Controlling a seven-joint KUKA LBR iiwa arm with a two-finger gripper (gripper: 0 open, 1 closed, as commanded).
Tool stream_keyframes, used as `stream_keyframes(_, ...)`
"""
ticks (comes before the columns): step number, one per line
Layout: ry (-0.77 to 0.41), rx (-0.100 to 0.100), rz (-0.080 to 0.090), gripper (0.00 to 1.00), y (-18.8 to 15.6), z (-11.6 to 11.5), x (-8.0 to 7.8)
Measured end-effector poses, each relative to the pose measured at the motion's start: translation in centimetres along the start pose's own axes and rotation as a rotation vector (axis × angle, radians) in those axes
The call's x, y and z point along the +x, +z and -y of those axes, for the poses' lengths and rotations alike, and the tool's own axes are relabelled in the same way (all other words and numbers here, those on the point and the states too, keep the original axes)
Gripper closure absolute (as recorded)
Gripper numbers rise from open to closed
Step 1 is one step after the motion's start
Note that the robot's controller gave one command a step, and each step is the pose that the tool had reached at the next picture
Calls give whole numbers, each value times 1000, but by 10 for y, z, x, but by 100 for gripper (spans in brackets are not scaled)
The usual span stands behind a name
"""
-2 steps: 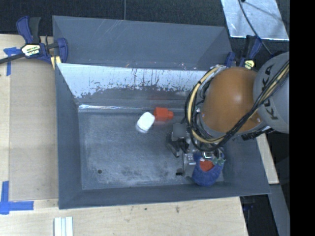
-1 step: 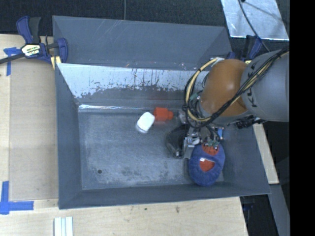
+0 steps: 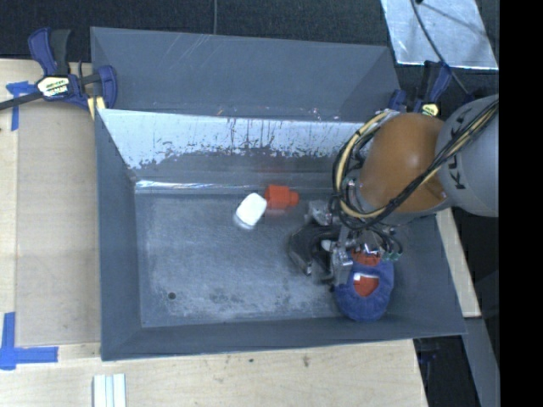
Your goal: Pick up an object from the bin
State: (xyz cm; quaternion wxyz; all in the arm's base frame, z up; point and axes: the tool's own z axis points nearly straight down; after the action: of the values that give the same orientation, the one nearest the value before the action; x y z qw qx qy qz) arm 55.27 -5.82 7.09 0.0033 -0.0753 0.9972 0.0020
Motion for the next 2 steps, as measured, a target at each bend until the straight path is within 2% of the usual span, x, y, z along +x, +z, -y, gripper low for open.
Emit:
stream_keyframes(1,-589,-4,-7,0,1,9,-17)
stream_keyframes(2,-585,-7,-6,0,1,8,-17)
